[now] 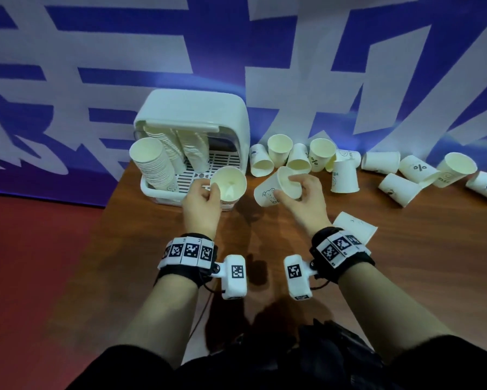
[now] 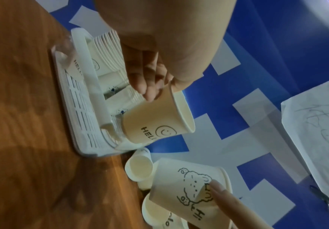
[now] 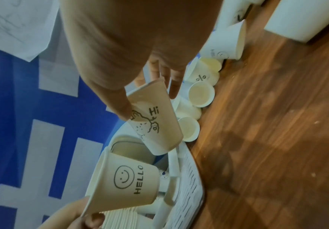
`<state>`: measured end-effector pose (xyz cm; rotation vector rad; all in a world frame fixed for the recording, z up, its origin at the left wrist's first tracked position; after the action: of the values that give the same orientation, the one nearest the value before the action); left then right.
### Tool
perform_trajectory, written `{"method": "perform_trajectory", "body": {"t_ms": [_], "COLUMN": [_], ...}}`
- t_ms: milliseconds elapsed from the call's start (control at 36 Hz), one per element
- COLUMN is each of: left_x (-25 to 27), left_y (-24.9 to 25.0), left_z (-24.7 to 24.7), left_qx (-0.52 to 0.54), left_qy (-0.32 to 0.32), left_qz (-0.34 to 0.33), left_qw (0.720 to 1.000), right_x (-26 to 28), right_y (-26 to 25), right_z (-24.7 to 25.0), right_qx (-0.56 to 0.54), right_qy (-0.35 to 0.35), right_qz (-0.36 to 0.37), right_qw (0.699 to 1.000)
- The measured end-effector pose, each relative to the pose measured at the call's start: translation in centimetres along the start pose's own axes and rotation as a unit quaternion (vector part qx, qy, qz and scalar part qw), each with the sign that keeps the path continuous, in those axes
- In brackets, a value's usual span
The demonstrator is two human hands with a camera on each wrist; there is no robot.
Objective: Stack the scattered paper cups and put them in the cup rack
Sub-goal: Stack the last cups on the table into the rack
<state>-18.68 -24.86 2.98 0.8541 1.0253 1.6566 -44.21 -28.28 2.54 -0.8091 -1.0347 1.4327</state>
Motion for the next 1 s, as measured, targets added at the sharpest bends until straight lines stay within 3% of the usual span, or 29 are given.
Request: {"method": "perform_trajectory", "body": {"t_ms": [167, 389, 639, 1000], "left_x": [-2.1, -5.6, -9.4, -10.8], "left_y": [-0.6, -2.2, -5.4, -8.8], "left_z": [3.5, 5.3, 4.9, 4.0], "left_qx": [-0.006, -0.014, -0.02, -0.011], "left_qy": [0.047, 0.055, 0.011, -0.049], "left_qz": [-0.004, 0.012, 0.089, 0.118], "left_qw": [0.999, 0.998, 0.996, 0.992], "right_x": [-1.6, -4.2, -5.7, -8.0], "right_y": [-2.8, -5.2, -6.0, -7.5], "right_z": [-3.5, -7.6, -9.2, -13.1], "right_qx": [0.02, 0.032, 0.025, 0.071], "right_qy": [-0.009, -0.044, -0.007, -0.048], "right_qz": [0.056, 0.095, 0.107, 0.162], "right_qw": [0.998, 0.994, 0.994, 0.983]}}
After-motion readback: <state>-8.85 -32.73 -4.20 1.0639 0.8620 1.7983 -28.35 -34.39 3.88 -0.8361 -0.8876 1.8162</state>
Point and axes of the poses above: each hand's wrist, its own x-axis away from the middle knuckle, its own z-axis out of the back of the hand, y = z × x, the point moved 8 cm from there along -x, towards the middle knuckle, and after that the axes turned 15 degrees about -y, right-handed, at the moved point
